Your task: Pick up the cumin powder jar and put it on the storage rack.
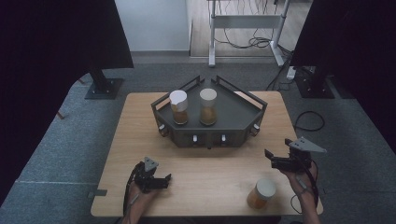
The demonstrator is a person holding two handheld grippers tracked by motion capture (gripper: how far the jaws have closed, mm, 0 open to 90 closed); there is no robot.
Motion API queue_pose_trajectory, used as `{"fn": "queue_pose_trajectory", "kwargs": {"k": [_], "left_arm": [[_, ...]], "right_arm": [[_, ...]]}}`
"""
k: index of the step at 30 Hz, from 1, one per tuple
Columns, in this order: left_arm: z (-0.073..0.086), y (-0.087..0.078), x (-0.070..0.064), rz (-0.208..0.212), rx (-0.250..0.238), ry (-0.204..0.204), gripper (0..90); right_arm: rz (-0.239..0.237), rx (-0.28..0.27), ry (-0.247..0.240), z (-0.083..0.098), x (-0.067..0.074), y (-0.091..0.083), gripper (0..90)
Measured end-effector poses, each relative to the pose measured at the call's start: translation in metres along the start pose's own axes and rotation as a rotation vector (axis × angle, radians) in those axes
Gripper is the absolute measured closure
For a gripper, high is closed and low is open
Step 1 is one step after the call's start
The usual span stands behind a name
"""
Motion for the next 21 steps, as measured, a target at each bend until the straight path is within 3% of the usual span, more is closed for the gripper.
{"fn": "queue_pose_trajectory", "kwargs": {"k": [21], "left_arm": [[0.0,0.0,0.0,0.0,0.0,0.0,4.8]], "right_arm": [[0.026,0.057,0.004,0.022,0.004,0.011,7.2]]}}
Point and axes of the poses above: each handheld gripper's, and its own axes: y roughly forward along the jaws, z roughly out of its underside, x roughly to its left, the point moved 2 cm from there along y, roughly forward along the jaws, and after that the axes turned 1 degree about -x, right-handed, at the moved point
